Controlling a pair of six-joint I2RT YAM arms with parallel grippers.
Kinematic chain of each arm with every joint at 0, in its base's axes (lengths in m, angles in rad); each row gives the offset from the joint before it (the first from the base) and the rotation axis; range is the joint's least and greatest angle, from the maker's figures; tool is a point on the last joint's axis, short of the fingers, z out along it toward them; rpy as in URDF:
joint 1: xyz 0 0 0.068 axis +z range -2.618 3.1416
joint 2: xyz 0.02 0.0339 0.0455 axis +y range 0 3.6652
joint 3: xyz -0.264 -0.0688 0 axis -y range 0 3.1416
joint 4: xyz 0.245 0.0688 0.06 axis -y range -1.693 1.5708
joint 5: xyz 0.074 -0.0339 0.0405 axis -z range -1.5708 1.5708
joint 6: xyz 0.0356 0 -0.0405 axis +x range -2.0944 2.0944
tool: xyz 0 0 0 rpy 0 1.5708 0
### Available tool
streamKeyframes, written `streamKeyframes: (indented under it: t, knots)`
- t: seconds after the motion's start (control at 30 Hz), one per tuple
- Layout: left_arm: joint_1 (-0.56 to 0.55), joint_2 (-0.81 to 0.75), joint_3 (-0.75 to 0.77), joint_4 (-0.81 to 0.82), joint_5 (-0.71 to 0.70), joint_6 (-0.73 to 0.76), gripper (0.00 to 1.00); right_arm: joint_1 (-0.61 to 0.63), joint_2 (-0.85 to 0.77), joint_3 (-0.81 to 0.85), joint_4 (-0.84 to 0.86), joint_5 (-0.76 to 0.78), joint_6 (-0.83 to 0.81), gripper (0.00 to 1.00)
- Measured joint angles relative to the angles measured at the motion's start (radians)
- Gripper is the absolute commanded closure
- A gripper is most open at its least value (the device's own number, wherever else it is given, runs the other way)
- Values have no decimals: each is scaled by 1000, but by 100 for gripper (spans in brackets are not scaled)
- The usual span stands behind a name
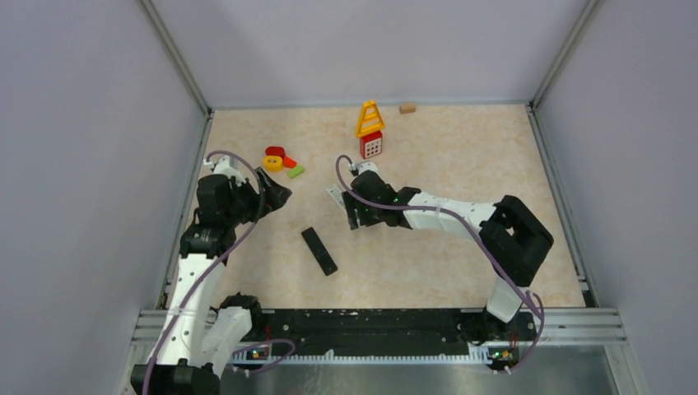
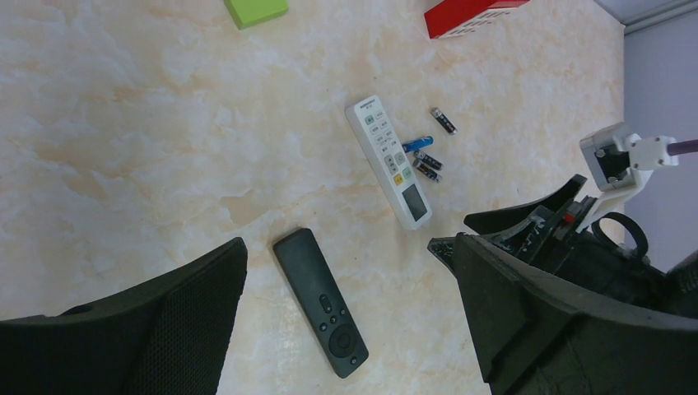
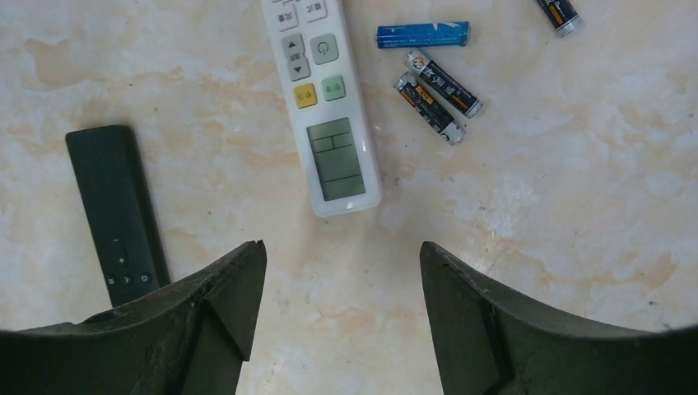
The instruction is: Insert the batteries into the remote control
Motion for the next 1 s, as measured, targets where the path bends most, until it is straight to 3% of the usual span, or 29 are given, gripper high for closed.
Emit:
streamKeyframes:
  t: [0.47, 0.7, 0.87, 1.0]
  knots:
    - [0, -14, 0, 55, 2, -1, 1, -3, 164, 71, 36, -16, -105, 36]
    - [0, -18, 0, 69, -2, -8, 1, -3, 244, 147, 34, 11, -145, 48]
    - [0, -13, 0, 69, -11, -21, 1, -2, 257, 162, 35, 31, -174, 71]
    - [0, -11, 0, 69, -20, -21, 1, -2, 257, 162, 35, 34, -196, 81]
